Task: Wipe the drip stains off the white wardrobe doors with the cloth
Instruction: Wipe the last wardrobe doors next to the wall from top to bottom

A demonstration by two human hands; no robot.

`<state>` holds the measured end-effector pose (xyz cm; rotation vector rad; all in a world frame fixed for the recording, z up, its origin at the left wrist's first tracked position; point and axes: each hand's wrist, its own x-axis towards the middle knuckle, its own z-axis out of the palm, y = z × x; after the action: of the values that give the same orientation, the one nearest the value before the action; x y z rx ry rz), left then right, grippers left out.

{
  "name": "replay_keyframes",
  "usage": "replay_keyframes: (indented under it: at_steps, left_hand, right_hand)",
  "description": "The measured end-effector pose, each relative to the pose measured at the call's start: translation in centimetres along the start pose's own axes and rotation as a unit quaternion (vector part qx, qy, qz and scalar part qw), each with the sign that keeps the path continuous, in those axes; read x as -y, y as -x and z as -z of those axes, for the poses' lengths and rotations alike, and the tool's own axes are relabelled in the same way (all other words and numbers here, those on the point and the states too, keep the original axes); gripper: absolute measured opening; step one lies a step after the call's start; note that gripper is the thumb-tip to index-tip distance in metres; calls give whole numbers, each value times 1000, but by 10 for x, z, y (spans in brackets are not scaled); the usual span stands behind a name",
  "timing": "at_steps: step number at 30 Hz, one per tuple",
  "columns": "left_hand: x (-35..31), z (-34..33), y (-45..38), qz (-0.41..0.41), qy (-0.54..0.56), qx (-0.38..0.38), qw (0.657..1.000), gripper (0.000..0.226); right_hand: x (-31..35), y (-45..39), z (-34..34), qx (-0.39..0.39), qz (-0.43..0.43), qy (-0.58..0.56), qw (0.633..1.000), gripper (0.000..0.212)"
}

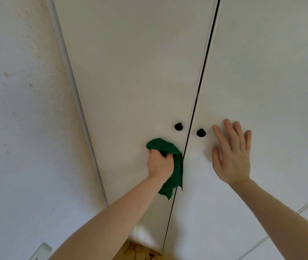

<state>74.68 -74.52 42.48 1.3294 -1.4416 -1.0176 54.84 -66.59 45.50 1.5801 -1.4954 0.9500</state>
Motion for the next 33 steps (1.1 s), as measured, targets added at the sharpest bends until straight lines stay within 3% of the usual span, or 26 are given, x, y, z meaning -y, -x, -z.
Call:
replay_keyframes:
  at_steps: [6,11,16,19,24,30,33]
  left_hand:
    - [59,-16,8,63,-96,30,993,16]
    - [106,-20,8,158,-174,92,968,22]
    - [118,-11,9,184,-135,107,968,19]
    - [122,3,16,164,-53,72,982,18]
    - [113,62,8,63,27,-21,997,26]
    - [67,119,-21,-81,-37,-81,993,45]
    - [71,134,-47,-72,-82,-96,989,55]
  right_hand:
    - [-3,2,-10,-10,-9,13,1000,57]
    - [-3,2,-9,6,-9,12,1000,61]
    - [4,0,13,66,-19,-18,997,67]
    - [12,0,33,85,-17,-88,992,63]
    - [25,37,57,122,-30,-133,983,60]
    - [49,62,47,165,-90,-148,971,64]
    - [52,59,38,158,-102,-137,973,69]
